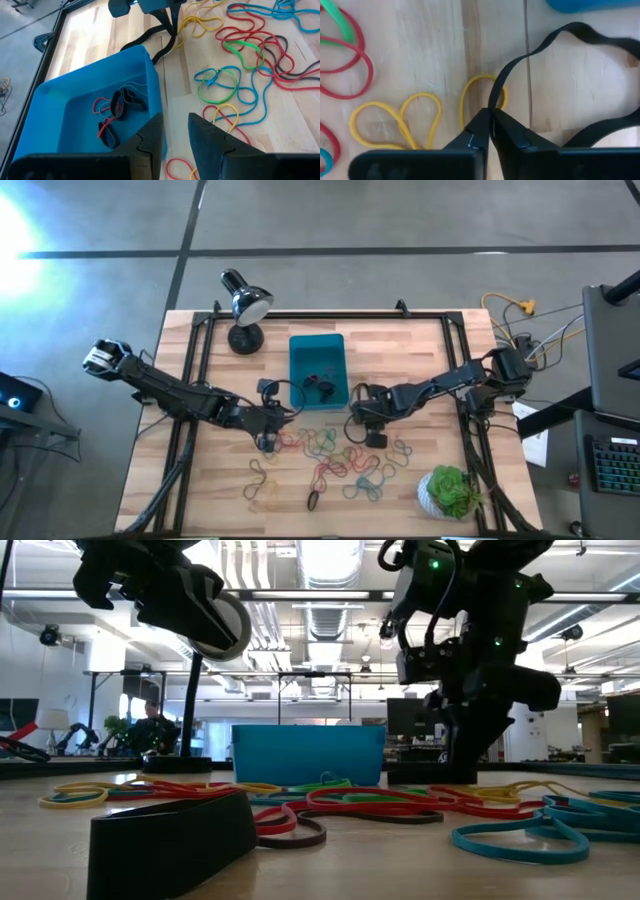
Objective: Pick and place rubber bands into bin
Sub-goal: Put the black rubber band into the blue bin
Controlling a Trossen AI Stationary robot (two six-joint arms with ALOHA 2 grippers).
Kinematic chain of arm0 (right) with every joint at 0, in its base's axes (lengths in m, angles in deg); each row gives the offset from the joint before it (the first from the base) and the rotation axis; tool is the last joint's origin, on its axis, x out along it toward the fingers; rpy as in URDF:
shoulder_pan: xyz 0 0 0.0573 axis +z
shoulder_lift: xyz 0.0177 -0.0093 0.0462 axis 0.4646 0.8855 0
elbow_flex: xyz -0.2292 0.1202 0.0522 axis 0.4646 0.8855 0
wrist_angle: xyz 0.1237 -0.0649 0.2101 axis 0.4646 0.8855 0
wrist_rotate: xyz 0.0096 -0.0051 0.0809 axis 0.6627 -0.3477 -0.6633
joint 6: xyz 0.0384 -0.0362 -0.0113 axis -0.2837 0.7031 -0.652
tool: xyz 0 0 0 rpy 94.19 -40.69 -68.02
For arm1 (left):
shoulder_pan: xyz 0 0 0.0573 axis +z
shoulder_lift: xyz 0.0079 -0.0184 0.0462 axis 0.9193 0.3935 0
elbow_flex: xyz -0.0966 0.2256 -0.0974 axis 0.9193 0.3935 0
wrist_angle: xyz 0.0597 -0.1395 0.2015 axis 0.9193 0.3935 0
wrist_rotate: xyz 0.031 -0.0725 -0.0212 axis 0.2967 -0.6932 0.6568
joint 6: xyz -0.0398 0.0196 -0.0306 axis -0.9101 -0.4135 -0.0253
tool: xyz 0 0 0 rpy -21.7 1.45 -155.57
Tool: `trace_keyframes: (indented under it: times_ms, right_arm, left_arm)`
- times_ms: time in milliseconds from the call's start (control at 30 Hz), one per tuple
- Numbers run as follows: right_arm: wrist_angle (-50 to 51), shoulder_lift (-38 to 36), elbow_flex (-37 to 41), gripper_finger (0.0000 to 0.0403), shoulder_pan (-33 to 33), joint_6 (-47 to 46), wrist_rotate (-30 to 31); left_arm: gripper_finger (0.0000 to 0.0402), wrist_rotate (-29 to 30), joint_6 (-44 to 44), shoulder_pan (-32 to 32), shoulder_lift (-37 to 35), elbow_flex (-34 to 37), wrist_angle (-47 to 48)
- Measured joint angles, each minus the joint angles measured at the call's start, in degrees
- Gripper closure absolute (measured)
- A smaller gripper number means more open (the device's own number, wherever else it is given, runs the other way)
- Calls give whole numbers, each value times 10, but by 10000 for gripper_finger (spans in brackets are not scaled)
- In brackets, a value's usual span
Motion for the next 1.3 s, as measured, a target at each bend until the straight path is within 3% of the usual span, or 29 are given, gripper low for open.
trace_keyframes:
  times_ms: [400,733,933,1300]
  right_arm:
    - [55,-50,-45,395,3,5,6]
    - [64,-117,-113,395,1,92,73]
    - [30,-112,-163,395,-23,174,78]
    - [-35,-61,-221,395,-81,271,59]
  left_arm:
    - [327,0,0,0,0,0,7]
    - [327,-35,-48,0,0,15,52]
    - [327,-100,-105,0,0,48,52]
    - [327,-142,-166,0,0,94,50]
